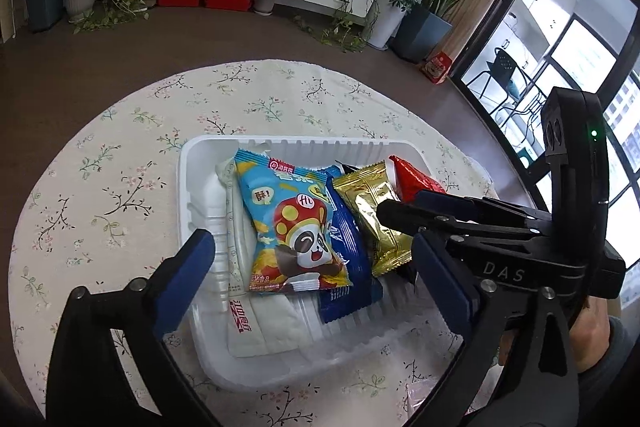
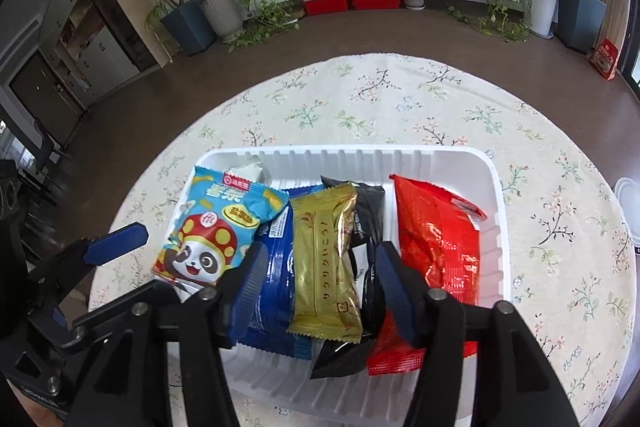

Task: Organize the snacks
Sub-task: 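Open both tools and lift them away from the tray, then move both tools back over the remaining snack pile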

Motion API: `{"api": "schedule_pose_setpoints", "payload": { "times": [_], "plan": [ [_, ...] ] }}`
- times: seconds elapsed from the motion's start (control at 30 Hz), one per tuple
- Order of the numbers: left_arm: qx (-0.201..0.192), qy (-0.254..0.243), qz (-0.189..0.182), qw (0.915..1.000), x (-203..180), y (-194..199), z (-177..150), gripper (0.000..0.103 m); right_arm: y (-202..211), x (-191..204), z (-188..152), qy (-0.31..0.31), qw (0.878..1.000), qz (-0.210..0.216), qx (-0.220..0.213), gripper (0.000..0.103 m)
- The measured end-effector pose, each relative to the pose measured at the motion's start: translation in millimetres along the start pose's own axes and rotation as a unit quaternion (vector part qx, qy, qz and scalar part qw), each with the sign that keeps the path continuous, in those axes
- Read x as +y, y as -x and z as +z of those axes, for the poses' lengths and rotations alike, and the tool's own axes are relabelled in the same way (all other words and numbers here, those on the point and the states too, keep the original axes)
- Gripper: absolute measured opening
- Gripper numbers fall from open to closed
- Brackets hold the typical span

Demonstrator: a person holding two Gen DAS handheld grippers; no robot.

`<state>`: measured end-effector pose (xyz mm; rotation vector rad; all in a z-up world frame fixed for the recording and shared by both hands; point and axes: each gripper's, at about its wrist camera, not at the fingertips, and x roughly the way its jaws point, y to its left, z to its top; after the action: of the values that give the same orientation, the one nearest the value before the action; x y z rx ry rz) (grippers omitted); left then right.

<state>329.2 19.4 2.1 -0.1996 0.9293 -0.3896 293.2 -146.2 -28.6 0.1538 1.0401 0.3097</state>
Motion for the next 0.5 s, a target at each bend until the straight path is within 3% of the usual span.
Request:
{"api": "schedule_pose_setpoints", "payload": {
  "times": [0.13,0.27,0.37,0.5],
  "plan": [
    [-0.029,-0.016,0.009,0.9994,-5,29,-6,0.103,24,-7,-1,-0.016,0.999,0.023,-0.019,0.067],
    [-0.063,-0.046,0.042,0.9961,-12,65,-23,0.103,62,-19,-11,-0.030,0.997,0.049,-0.051,0.070],
    [-0.090,-0.066,0.048,0.9926,-19,95,-45,0.103,94,-29,-25,-0.049,0.993,0.076,-0.071,0.070],
    [-0.096,-0.067,0.047,0.9920,-24,126,-81,0.103,136,-34,-54,-0.055,0.987,0.106,-0.106,0.076]
  ]
}}
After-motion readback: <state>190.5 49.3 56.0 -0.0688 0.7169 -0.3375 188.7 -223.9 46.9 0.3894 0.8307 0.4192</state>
